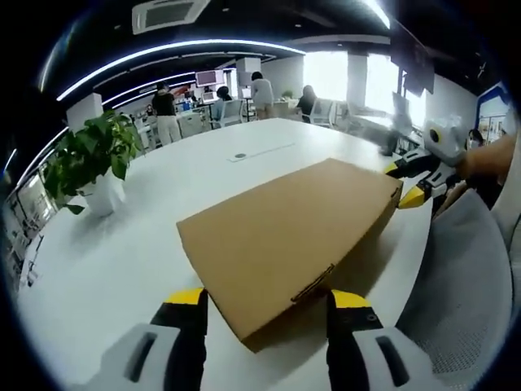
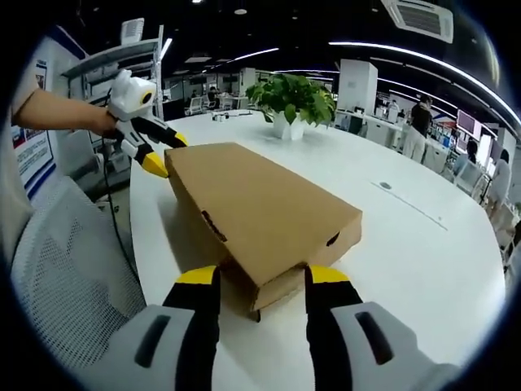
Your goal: Operate the shoe box by opening the lid, removing the specified soft item, and placing it in the target area until the item is outside and the box remains undamaged.
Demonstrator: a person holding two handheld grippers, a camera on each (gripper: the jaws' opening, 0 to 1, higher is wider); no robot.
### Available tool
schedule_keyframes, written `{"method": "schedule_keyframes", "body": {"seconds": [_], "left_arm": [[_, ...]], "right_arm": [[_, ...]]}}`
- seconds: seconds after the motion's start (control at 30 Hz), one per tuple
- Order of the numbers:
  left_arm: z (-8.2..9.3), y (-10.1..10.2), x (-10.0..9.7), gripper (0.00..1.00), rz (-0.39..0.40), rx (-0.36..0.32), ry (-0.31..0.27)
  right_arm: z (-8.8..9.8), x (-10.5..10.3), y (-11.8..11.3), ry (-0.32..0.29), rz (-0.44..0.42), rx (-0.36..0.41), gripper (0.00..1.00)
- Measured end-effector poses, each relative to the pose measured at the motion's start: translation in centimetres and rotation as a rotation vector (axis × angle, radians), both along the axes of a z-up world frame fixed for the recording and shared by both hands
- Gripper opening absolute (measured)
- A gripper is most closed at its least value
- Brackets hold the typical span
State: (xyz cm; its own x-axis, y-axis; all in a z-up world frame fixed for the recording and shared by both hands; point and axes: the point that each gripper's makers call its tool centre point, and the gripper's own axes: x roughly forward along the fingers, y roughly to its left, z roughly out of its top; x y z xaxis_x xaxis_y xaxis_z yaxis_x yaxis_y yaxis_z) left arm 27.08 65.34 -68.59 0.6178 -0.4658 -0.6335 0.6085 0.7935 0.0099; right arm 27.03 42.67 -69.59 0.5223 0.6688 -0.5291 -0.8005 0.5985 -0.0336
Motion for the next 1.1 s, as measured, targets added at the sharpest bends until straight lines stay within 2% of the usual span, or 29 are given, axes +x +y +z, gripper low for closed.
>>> {"method": "schedule_keyframes", "body": {"seconds": [0.47, 0.87, 1.1], "left_arm": [[2.0, -0.4, -0.2, 0.63, -0.003, -0.004, -0.046], [4.4, -0.3, 0.8, 0.62, 0.015, -0.023, -0.116], [5.7, 0.1, 1.8, 0.56, 0.034, 0.003, -0.169]], "right_arm": [[2.2, 0.3, 0.0, -0.057, 0.006, -0.003, 0.41], [4.5, 1.2, -0.1, -0.105, 0.015, 0.005, 0.4], [6.0, 2.2, -0.2, -0.133, 0.004, 0.02, 0.38]]}}
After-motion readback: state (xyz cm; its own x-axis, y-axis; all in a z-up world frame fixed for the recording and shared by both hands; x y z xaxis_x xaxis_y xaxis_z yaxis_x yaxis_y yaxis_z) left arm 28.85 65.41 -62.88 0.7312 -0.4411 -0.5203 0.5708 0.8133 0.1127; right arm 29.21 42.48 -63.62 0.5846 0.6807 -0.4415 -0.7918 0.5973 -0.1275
